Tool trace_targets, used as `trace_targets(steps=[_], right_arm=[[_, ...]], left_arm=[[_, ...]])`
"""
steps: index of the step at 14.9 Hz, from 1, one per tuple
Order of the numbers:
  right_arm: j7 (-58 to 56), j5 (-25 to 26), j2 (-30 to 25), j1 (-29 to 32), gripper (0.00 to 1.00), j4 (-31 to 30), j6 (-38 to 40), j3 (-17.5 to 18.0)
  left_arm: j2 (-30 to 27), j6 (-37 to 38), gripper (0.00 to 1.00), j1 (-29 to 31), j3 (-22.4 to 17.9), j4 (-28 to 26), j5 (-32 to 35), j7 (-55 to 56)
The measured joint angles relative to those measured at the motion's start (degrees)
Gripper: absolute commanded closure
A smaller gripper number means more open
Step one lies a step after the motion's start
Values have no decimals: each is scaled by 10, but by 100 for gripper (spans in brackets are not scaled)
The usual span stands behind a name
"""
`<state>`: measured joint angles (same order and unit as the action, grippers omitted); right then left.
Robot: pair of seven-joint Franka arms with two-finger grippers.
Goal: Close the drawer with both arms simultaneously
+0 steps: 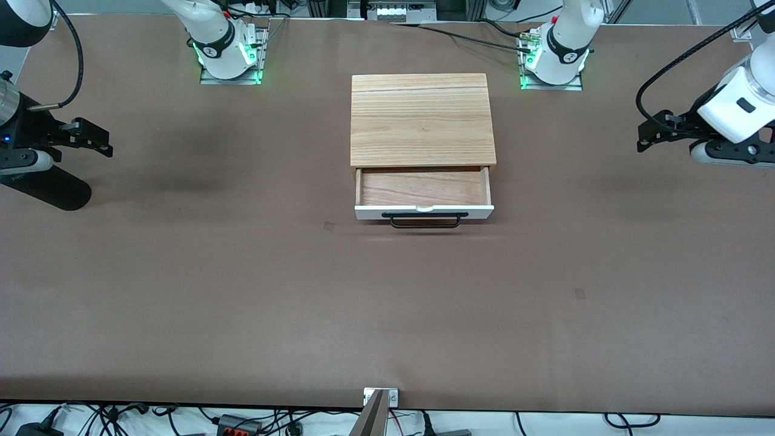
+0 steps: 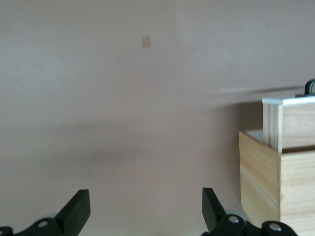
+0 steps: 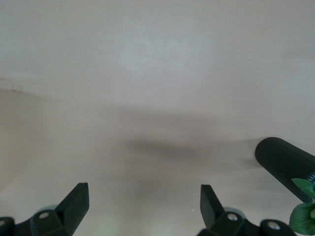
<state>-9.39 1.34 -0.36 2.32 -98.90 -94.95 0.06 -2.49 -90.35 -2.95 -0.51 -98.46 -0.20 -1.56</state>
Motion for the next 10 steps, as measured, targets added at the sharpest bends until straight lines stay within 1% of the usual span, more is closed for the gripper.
trace_targets(steps=[2,5,8,10], right_arm=[[0,-5,3,-1,0,0,0,1],[-3,-18,28,-12,0,17,-1,5],[-3,-30,77,-45,0,39,-10,8],[-2,-50,127,-70,0,47,-49,10]], left_arm=[[12,-2,0,-9,1,-1,-8,0],[48,-53,0,-24,11,-2,-50,0],[98,-135,0,-33,33,-4,-108,4],[132,-196,0,-45,41,-4,-155,8]])
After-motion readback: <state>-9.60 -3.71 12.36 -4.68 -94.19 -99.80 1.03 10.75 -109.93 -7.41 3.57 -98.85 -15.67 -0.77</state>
